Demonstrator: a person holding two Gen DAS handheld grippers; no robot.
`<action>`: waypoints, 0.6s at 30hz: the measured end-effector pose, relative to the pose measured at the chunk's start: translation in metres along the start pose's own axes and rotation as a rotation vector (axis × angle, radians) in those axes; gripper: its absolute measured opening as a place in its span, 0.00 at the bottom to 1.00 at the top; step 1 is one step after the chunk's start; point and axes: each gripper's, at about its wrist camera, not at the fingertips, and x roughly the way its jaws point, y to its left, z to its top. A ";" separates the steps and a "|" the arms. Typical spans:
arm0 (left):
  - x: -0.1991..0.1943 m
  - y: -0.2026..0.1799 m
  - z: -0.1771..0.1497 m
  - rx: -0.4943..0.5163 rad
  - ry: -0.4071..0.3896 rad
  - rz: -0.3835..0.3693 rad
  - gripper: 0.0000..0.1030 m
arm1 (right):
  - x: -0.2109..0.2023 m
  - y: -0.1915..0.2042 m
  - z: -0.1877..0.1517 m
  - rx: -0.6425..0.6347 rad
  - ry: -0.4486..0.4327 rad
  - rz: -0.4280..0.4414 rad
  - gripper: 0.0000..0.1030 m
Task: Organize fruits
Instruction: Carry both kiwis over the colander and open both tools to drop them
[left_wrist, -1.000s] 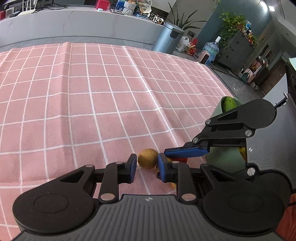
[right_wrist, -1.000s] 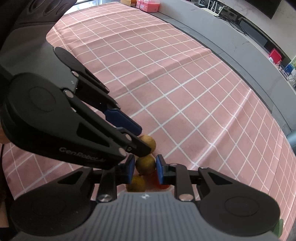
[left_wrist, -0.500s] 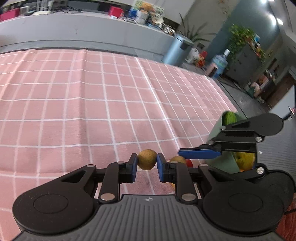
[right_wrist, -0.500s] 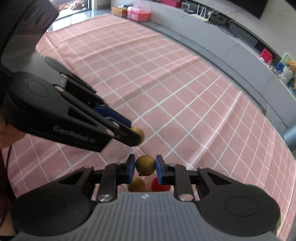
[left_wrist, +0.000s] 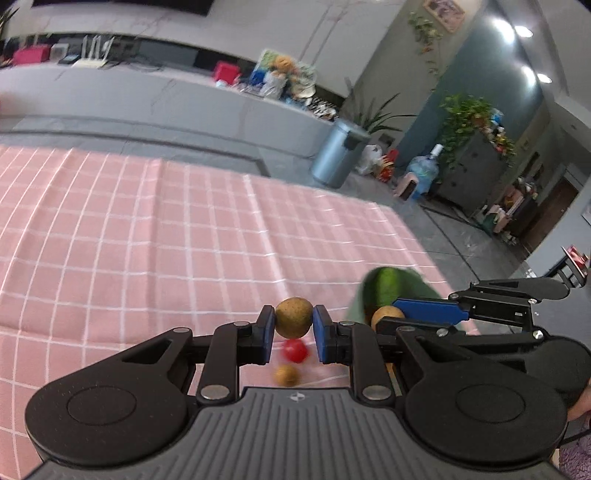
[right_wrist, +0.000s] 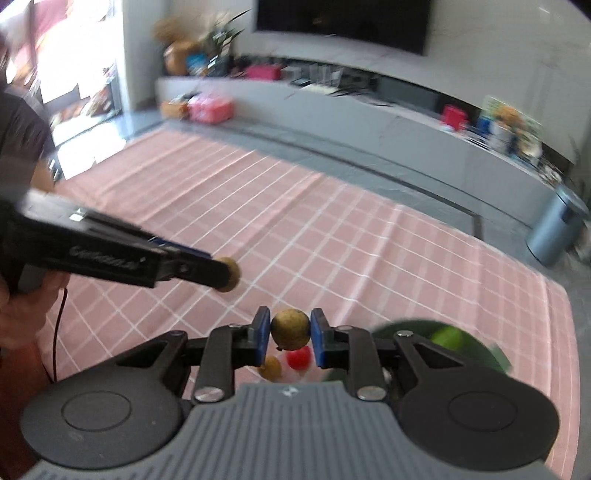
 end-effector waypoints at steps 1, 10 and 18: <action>-0.002 -0.008 0.001 0.015 -0.007 -0.007 0.24 | -0.009 -0.007 -0.004 0.031 -0.010 -0.011 0.18; 0.009 -0.072 -0.002 0.133 0.019 -0.083 0.24 | -0.063 -0.060 -0.051 0.276 -0.044 -0.105 0.19; 0.051 -0.114 -0.014 0.284 0.123 -0.080 0.24 | -0.066 -0.079 -0.077 0.359 -0.028 -0.104 0.19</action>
